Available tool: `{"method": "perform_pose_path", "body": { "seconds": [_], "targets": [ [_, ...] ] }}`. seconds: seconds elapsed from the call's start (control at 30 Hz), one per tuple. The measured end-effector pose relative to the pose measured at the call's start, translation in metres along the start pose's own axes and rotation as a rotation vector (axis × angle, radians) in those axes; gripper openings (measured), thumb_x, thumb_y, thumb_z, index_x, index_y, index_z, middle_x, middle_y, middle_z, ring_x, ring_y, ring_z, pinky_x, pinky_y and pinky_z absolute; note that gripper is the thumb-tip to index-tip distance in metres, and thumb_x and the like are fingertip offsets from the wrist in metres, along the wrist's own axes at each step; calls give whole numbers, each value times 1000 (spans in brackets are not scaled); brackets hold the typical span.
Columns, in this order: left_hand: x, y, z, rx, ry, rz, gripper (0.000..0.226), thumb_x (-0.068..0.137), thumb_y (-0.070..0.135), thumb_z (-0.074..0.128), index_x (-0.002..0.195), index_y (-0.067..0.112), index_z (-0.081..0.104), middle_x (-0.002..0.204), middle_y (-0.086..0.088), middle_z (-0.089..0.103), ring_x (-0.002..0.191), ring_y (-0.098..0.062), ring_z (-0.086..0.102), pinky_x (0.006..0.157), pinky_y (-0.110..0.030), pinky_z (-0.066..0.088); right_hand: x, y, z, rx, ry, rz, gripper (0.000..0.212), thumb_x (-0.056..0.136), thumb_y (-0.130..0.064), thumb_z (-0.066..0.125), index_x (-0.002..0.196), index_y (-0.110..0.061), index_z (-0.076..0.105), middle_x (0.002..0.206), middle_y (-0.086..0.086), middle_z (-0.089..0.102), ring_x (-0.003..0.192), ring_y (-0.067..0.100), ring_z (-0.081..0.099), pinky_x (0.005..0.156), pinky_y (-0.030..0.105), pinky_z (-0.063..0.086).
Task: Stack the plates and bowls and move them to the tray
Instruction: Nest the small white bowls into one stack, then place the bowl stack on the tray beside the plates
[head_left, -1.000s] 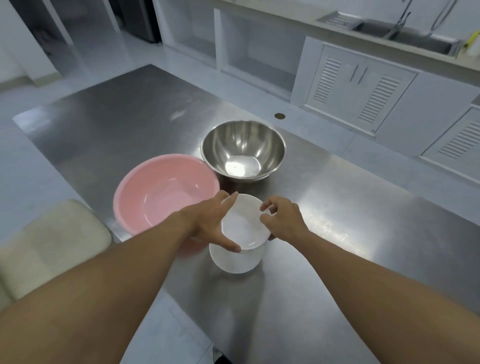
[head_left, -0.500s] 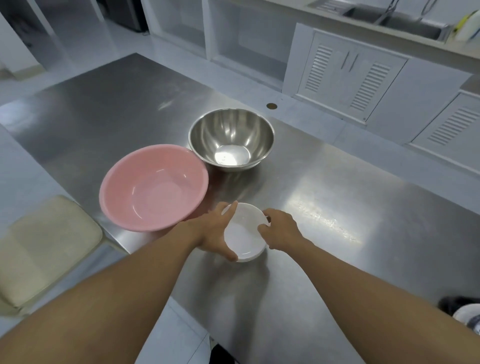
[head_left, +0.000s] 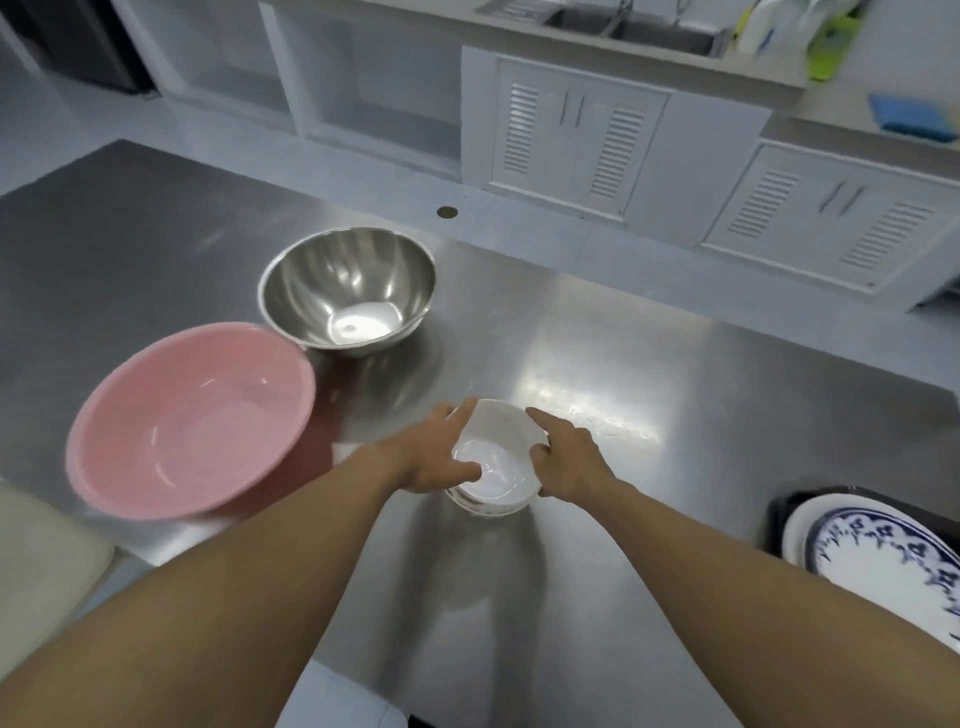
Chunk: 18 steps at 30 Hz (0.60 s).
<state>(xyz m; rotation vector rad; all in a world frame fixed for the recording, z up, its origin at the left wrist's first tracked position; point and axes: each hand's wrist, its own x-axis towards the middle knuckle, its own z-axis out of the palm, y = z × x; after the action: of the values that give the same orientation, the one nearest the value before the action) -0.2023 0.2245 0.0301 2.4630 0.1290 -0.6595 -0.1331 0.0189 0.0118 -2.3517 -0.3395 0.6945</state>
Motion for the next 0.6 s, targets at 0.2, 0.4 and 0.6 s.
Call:
{"method": "perform_pose_path", "body": {
  "seconds": [0.2,0.4,0.6],
  "targets": [
    [31,67,19,72,-24,106,72,97,31,36,158,32,-3,160,0,17,133,-30,44,110,-41,37,-28,48,-49,9,127,96,61,89,-17,37,147,-35,43,120,11,63,95,40,66,85,46,59],
    [54,135,41,182,-108,247,70,97,34,29,158,30,-6,160,2,16,133,-29,43,111,-47,37,-69,99,-93,55,261,213,62,89,-18,38,148,-36,42,118,8,64,87,35,68,81,44,60],
    [69,196,72,230,-200,388,71,97,34,30,158,31,-6,158,5,18,128,-26,47,105,-39,39,-120,144,-118,138,407,309,61,91,-17,41,149,-34,42,124,10,64,101,33,64,82,47,60]
  ]
}}
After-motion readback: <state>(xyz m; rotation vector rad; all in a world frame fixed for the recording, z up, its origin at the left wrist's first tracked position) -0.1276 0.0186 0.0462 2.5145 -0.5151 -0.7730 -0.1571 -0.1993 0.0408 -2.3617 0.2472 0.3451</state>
